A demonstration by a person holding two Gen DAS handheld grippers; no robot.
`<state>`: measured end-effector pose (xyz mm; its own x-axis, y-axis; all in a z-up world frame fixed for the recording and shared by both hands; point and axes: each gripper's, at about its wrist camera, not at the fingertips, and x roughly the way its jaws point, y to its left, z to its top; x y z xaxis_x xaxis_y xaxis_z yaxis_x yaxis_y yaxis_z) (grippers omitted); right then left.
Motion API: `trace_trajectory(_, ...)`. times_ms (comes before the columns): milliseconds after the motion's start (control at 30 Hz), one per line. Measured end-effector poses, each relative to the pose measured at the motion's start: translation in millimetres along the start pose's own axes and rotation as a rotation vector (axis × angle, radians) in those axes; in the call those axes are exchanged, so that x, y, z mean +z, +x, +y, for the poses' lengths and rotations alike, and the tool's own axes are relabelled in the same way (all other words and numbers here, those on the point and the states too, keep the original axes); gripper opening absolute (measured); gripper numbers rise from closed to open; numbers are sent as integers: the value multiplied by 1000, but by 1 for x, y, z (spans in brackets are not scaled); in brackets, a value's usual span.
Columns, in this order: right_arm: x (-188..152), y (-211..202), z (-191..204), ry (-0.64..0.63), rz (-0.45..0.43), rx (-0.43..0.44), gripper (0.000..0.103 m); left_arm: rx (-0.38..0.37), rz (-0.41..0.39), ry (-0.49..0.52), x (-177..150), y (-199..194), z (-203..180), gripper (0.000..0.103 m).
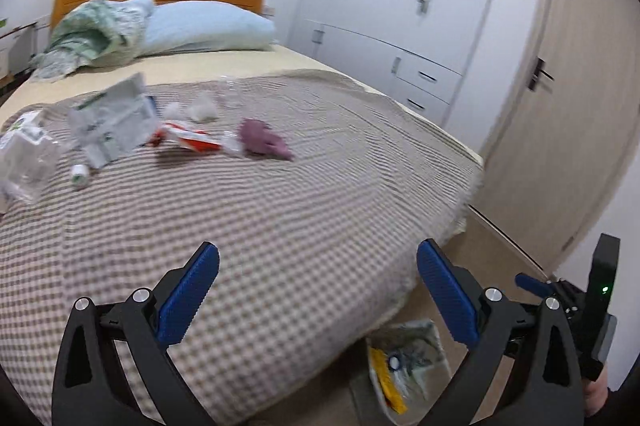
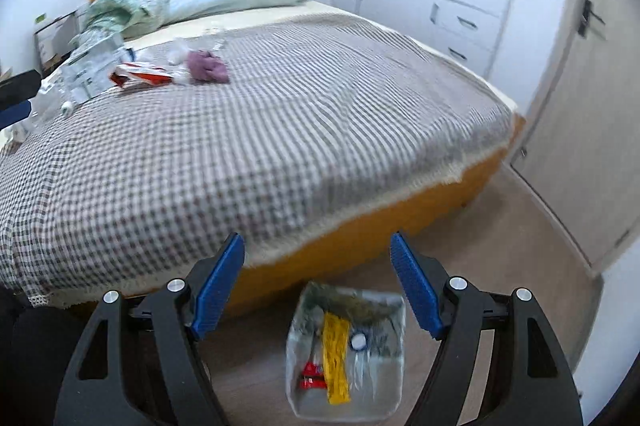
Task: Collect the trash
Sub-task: 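Move both grippers back over the bed toward the remaining trash, then grasp the red-white wrapper with the left gripper while the right grasps a clear bag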
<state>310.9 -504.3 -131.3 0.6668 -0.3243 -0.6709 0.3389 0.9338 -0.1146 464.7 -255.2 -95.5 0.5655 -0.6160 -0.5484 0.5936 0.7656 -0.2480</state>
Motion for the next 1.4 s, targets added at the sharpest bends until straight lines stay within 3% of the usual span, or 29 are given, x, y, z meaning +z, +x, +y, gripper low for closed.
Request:
trace_trajectory(100, 22, 14, 22, -11, -22, 29, 72, 62, -19, -32, 2, 3, 31, 96)
trace_trajectory(300, 59, 46, 67, -29, -62, 84, 72, 91, 8, -168, 6, 19, 89, 96)
trace_trajectory(467, 79, 76, 89, -16, -66, 125, 72, 137, 12, -219, 16, 36, 124, 96)
trace_trajectory(800, 129, 152, 117, 58, -80, 158, 72, 172, -6, -324, 79, 103, 177, 96)
trace_trajectory(967, 143, 177, 128, 51, -62, 169, 72, 201, 41, -393, 110, 154, 206, 95)
trace_trajectory(1100, 151, 185, 134, -1, -60, 165, 72, 181, 134, -478, 116, 199, 223, 79)
trace_trajectory(1167, 153, 190, 134, -25, -57, 159, 72, 199, 150, -472, 117, 212, 225, 72)
trace_trajectory(1233, 157, 197, 134, -41, -48, 153, 72, 195, 220, -443, 112, 227, 224, 40)
trace_trajectory(1267, 160, 200, 134, -46, -44, 152, 72, 183, 241, -459, 111, 231, 227, 29)
trace_trajectory(1333, 167, 206, 136, -54, -40, 153, 72, 137, 216, -498, 111, 222, 231, 22)
trace_trajectory(1400, 178, 211, 138, -68, -34, 170, 72, 142, 178, -442, 121, 205, 227, 20)
